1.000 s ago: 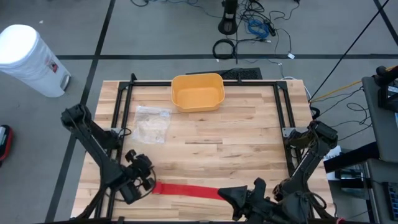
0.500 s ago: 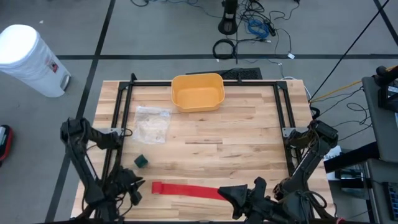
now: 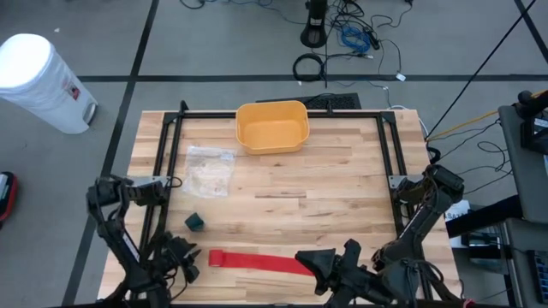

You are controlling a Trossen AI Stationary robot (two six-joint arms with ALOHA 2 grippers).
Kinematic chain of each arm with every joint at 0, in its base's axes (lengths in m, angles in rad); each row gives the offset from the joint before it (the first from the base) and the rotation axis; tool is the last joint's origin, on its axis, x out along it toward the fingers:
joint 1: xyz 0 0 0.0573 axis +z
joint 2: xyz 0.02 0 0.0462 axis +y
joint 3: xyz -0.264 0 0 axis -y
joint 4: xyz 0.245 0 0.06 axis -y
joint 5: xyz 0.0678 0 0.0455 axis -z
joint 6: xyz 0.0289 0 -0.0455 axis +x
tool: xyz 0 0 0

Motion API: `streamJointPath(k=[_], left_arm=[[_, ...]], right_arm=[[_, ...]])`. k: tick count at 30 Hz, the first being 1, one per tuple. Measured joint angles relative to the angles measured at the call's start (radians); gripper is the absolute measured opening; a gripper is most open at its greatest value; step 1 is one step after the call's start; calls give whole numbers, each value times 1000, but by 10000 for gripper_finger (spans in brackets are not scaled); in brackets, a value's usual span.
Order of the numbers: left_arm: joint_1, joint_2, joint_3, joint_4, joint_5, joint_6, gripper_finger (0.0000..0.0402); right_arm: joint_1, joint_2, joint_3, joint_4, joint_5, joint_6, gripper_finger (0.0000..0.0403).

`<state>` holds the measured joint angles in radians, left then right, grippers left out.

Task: Roll bandage
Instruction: Roll the green bandage

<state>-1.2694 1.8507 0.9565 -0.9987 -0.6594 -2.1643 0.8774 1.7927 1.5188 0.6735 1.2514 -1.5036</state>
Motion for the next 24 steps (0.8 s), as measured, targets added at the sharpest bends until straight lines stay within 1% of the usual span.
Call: streamJointPath(k=[3, 8, 10, 14, 18, 24], left_arm=[[14, -4, 0, -46, 11, 2, 132], [32, -31, 35, -159, 157, 29, 132], [36, -38, 43, -176, 196, 32, 132], [37, -39, 42, -210, 195, 31, 132], [61, -38, 20, -251, 193, 27, 132], [103, -37, 2, -198, 184, 39, 133]], right_arm=[[-8, 0, 0, -13, 1, 11, 41], [-12, 0, 0, -21, 0, 19, 41], [-12, 0, 0, -22, 0, 19, 41], [-12, 0, 0, -22, 0, 19, 41], [-12, 0, 0, -22, 0, 19, 41], [-12, 0, 0, -22, 0, 19, 41]])
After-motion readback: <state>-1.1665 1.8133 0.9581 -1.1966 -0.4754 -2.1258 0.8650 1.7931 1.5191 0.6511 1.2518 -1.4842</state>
